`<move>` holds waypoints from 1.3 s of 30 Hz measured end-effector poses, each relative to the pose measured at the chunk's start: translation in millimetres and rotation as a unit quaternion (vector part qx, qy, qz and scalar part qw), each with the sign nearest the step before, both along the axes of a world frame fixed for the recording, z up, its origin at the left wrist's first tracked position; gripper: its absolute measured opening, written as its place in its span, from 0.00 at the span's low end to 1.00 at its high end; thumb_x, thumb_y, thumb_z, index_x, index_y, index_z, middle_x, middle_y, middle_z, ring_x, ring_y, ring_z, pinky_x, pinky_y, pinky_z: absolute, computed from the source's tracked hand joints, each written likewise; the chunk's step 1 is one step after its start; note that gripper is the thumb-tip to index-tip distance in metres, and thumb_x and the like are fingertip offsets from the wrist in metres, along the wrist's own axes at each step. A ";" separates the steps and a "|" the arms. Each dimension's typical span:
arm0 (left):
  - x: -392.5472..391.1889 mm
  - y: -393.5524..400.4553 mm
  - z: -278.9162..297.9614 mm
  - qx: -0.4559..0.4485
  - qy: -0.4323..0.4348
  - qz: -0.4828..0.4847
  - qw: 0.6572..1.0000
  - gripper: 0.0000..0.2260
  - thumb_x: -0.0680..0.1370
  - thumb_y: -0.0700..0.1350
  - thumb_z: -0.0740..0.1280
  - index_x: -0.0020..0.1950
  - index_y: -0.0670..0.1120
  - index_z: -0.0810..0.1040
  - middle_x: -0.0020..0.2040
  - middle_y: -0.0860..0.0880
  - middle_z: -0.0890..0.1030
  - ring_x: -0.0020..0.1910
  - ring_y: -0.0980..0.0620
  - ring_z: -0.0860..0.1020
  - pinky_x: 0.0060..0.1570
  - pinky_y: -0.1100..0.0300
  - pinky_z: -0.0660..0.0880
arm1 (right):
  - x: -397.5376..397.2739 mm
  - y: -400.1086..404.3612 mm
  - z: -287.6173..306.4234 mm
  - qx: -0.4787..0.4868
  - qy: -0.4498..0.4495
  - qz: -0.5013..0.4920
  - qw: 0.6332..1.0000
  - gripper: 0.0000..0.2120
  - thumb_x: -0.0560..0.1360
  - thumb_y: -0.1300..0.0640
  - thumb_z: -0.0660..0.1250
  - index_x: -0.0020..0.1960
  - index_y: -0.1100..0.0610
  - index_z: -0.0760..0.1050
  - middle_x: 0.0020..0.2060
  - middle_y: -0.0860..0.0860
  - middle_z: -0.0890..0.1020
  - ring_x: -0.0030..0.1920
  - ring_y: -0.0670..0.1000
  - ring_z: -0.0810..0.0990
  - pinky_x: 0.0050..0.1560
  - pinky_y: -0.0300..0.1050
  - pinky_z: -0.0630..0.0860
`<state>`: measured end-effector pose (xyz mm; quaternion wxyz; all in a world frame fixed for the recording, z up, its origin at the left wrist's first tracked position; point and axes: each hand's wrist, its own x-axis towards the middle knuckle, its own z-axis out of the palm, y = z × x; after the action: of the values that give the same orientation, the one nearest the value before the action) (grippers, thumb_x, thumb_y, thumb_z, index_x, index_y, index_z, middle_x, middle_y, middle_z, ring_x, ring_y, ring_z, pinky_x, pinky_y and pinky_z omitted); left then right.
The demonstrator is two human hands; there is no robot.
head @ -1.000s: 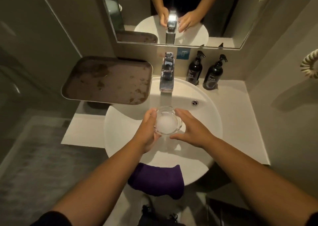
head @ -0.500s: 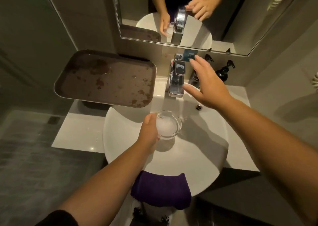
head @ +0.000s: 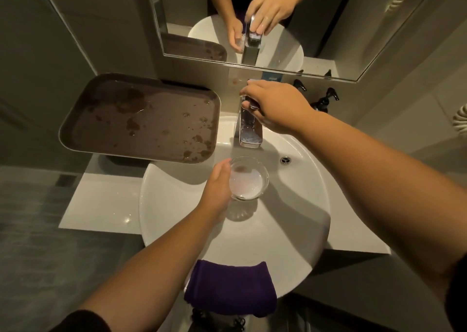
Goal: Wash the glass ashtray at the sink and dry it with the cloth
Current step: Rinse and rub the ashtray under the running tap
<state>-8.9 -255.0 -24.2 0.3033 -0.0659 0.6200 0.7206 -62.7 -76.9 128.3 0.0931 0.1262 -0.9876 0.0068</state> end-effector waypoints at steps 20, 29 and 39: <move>-3.6 -0.9 -7.8 0.013 -0.038 0.037 0.999 0.13 0.79 0.55 0.62 0.63 0.54 0.74 0.56 0.50 0.83 0.54 0.50 0.81 0.50 0.53 0.79 | 68.4 -9.7 -72.5 -0.402 -0.067 -0.311 0.859 0.28 0.80 0.46 0.61 0.76 0.56 0.61 0.73 0.56 0.68 0.70 0.54 0.69 0.69 0.50 0.64; -8.4 3.5 -5.2 -0.115 0.102 0.003 0.988 0.11 0.73 0.42 0.60 0.50 0.52 0.79 0.46 0.49 0.84 0.45 0.48 0.82 0.44 0.51 0.79 | 109.1 -53.9 -134.6 -0.580 -0.213 -0.377 0.690 0.11 0.75 0.62 0.55 0.37 0.58 0.72 0.26 0.54 0.74 0.25 0.49 0.71 0.27 0.40 0.68; -10.7 -4.5 6.0 -0.276 0.228 -0.129 0.925 0.11 0.81 0.44 0.55 0.61 0.47 0.73 0.51 0.47 0.80 0.47 0.47 0.79 0.42 0.55 0.76 | 96.2 -34.4 -124.3 -0.506 -0.224 -0.314 0.771 0.11 0.76 0.61 0.58 0.35 0.56 0.72 0.30 0.51 0.76 0.31 0.51 0.72 0.34 0.45 0.70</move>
<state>-19.6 -259.5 -18.2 0.2139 0.0999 0.8501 0.4708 33.5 -111.3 4.0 -0.0834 -0.2618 -0.8186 0.5043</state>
